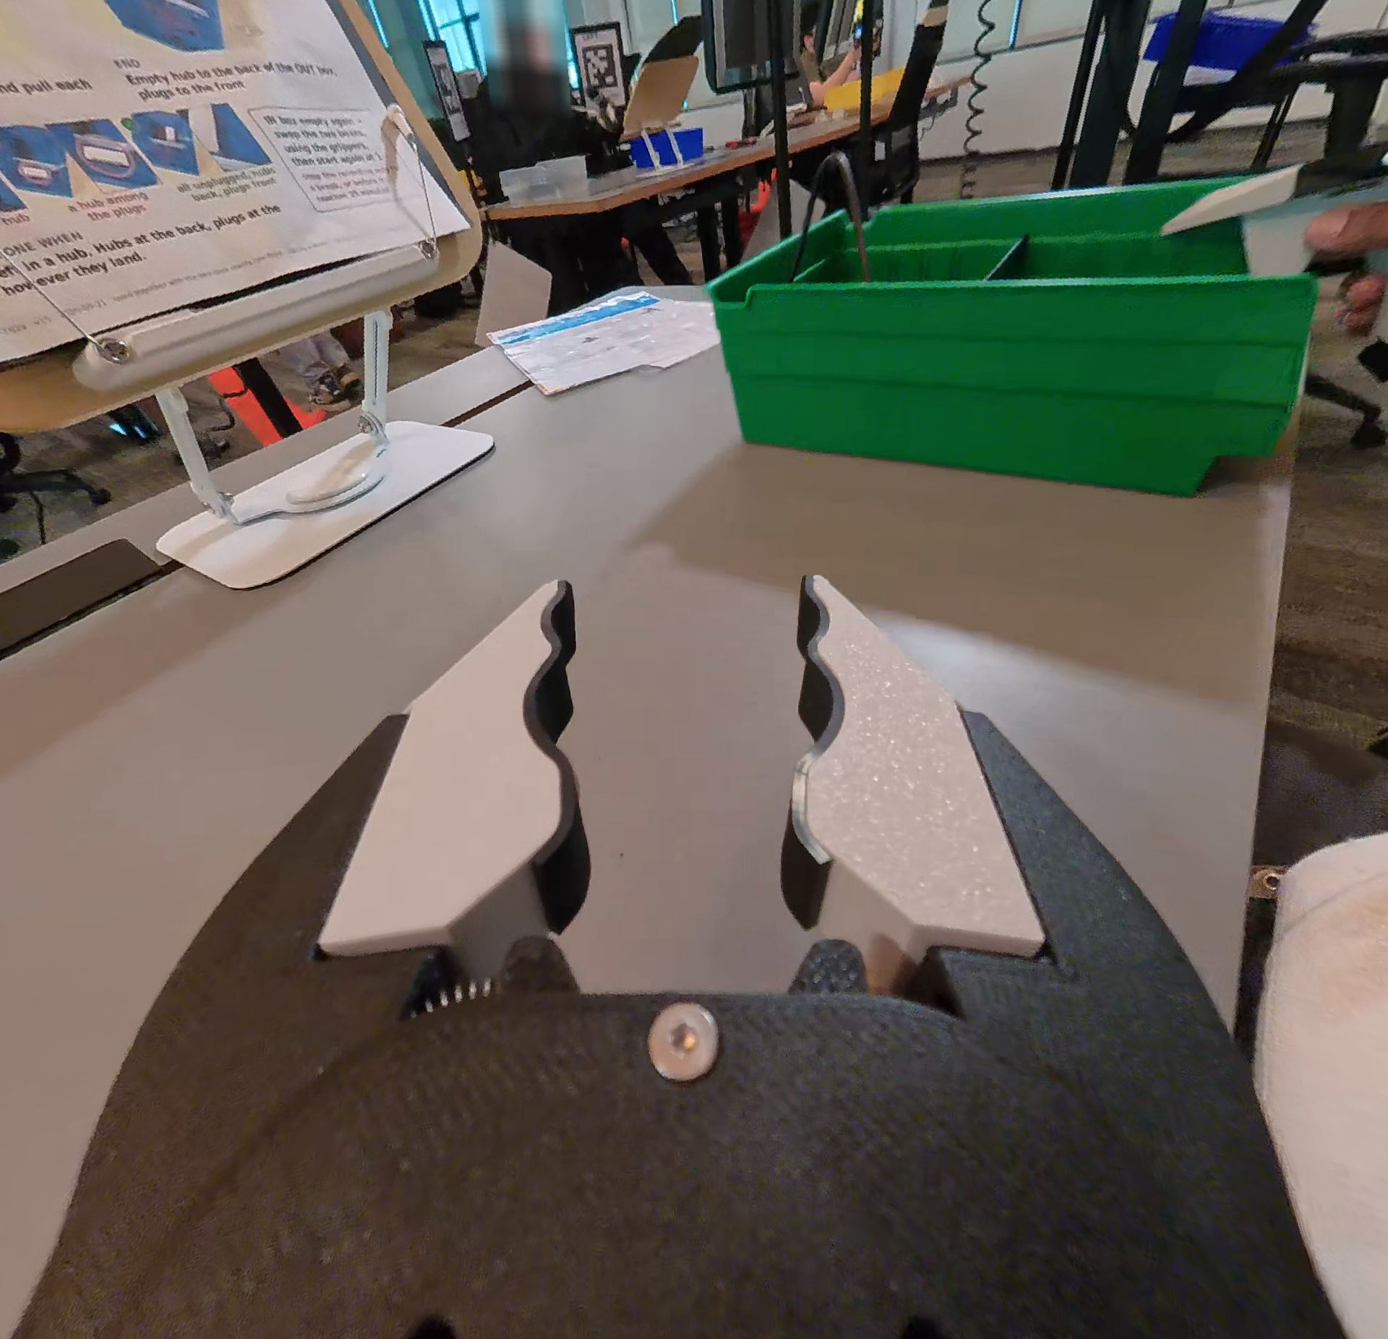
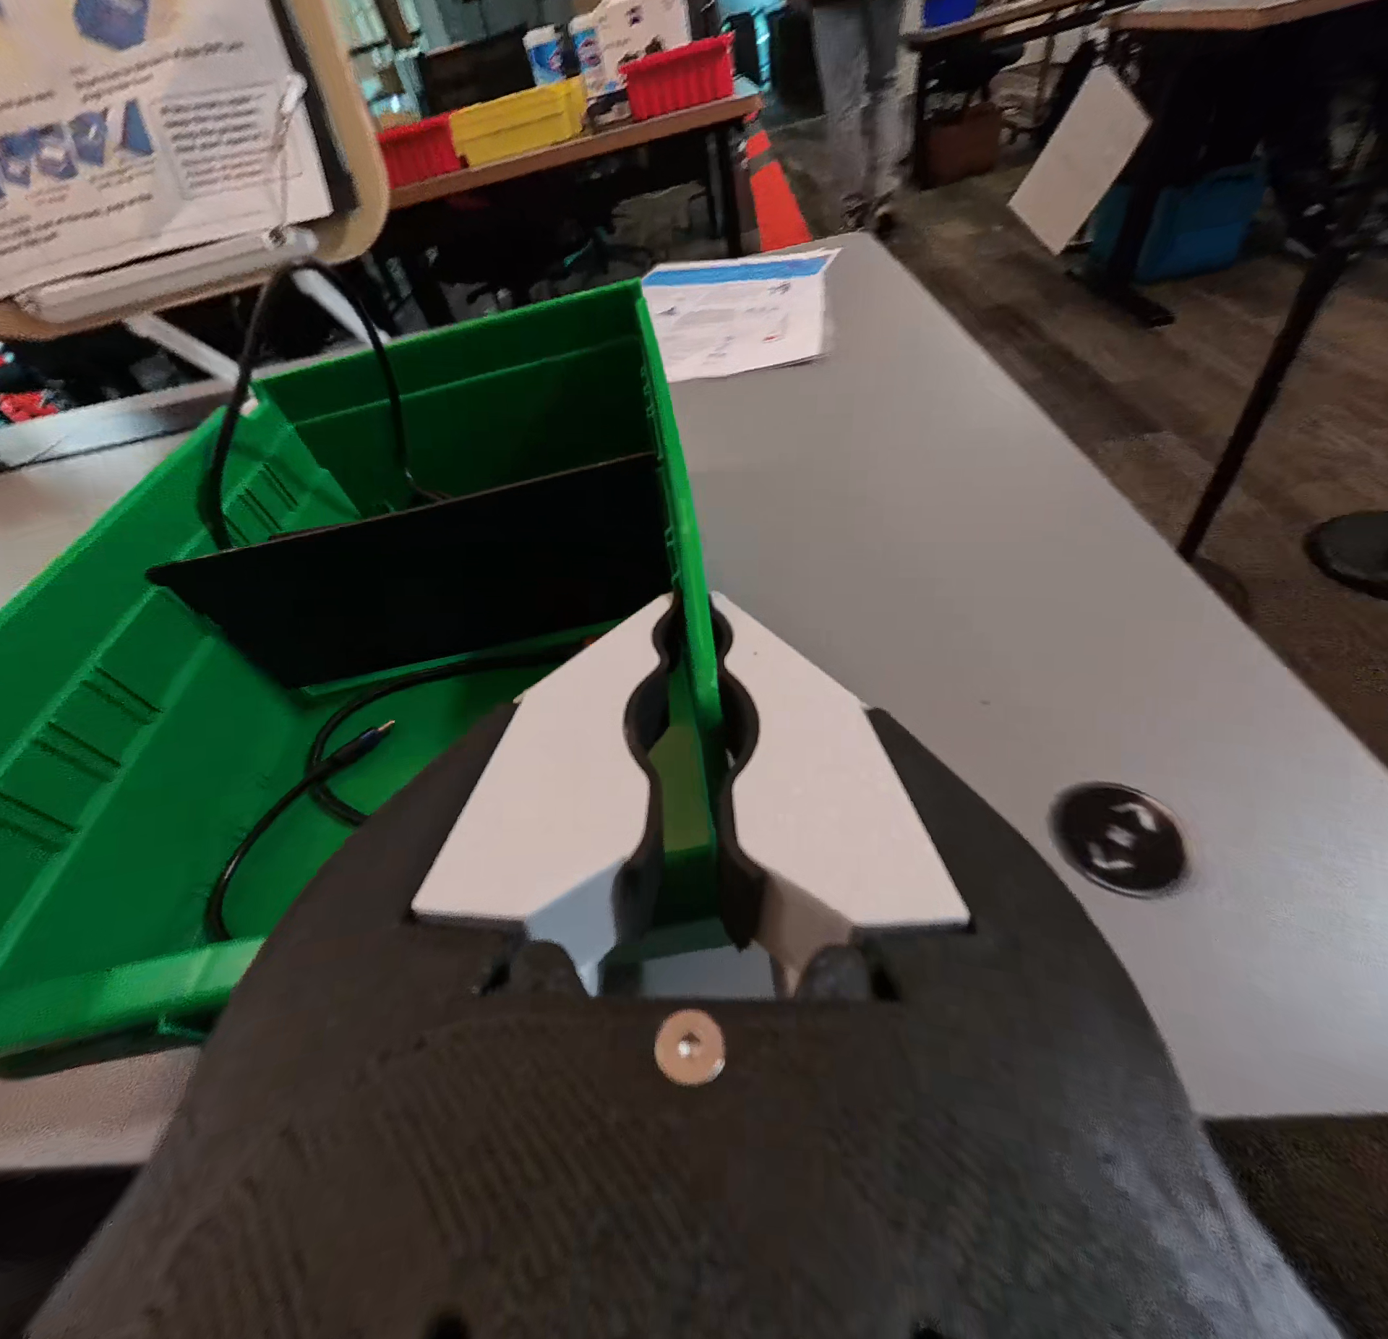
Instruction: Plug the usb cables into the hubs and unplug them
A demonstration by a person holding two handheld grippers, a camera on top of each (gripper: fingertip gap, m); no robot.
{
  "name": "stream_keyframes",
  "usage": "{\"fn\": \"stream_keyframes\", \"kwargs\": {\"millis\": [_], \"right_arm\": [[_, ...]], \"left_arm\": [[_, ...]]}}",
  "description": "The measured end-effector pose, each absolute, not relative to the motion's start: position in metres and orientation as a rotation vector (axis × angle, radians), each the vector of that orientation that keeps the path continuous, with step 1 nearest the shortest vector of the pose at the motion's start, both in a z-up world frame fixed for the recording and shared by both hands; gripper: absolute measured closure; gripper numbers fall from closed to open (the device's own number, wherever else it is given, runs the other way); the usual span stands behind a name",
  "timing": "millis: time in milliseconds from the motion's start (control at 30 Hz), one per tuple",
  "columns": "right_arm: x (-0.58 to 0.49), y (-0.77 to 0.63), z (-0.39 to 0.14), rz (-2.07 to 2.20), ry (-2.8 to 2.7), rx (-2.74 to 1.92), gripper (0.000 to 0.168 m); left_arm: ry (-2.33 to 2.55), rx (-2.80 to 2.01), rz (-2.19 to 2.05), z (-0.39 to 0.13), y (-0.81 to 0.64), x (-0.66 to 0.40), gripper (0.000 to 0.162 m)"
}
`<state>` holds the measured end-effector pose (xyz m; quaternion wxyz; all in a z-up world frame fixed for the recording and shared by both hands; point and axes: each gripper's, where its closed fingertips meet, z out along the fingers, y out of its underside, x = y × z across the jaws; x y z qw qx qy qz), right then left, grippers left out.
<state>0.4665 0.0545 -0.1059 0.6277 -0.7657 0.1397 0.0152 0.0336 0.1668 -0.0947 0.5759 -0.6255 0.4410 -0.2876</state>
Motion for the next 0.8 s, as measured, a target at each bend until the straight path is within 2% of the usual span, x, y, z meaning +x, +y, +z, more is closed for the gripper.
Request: {"fn": "stream_keyframes", "kwargs": {"millis": [33,533,600,667,700,800], "right_arm": [[0.476,0.049,-0.105,0.028,0.346,-1.736,0.167],[0.543,0.023,-0.1,-0.14,0.517,-1.614,0.166],[0.546,0.018,-0.1,-0.198,0.55,-1.652,0.159],[0.542,0.011,-0.078,-0.245,0.563,-1.637,0.131],[0.532,0.009,-0.056,-0.243,0.542,-1.593,0.122],[0.453,0.012,0.03,-0.115,0.337,-1.392,0.122]], "left_arm": [[1.038,-1.468,-0.662,-0.096,0.168,0.034,0.103],[1.052,-1.486,-0.644,-0.103,0.168,0.037,0.108],[1.057,-1.485,-0.634,-0.103,0.168,0.037,0.109],[1.06,-1.487,-0.629,-0.104,0.168,0.037,0.109],[1.06,-1.49,-0.628,-0.105,0.169,0.037,0.109],[1.049,-1.512,-0.63,-0.107,0.171,0.035,0.109]]}}
